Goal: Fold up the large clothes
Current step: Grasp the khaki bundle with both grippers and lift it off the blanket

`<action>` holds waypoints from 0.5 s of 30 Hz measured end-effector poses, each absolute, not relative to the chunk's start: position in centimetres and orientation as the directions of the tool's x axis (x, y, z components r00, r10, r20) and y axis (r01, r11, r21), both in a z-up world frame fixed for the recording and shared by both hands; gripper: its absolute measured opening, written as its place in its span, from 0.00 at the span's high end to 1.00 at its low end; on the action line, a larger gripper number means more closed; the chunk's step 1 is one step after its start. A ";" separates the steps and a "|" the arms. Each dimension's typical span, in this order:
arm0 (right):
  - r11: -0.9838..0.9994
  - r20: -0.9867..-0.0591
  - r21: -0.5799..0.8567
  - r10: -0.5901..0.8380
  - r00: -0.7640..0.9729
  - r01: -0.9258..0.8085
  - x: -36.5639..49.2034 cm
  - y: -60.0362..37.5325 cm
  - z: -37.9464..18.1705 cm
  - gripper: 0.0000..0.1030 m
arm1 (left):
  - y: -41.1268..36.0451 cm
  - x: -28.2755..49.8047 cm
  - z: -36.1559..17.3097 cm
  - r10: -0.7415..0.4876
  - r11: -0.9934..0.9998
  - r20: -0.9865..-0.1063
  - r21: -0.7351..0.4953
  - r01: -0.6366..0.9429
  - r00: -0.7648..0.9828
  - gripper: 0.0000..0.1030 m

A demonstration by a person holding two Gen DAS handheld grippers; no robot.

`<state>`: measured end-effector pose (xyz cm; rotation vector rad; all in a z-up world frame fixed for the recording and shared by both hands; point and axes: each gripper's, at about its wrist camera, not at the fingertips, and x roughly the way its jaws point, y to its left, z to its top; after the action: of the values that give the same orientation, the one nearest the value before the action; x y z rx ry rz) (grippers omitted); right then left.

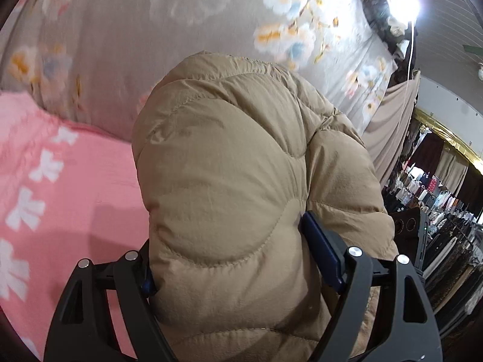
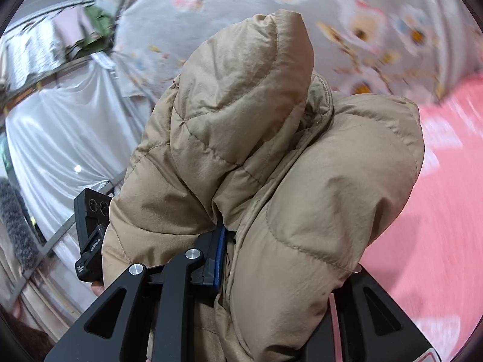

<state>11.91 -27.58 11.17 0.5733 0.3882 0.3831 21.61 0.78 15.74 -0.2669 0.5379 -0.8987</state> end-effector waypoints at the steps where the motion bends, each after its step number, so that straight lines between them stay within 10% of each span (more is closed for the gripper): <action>1: 0.779 -0.240 0.575 0.453 0.859 -0.250 12.6 -27.3 11.5 0.77 | 1.4 22.1 16.3 -0.793 0.609 -0.316 -0.424 0.671 0.520 0.24; 15: 0.795 -0.327 0.546 0.492 0.807 -0.264 26.0 -21.8 7.0 0.76 | 7.6 32.6 12.3 -0.714 0.698 -0.337 -0.413 0.585 0.614 0.24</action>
<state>26.02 -21.78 6.96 0.5040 0.4789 0.4228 32.56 7.63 12.25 -0.2748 0.5069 -0.7589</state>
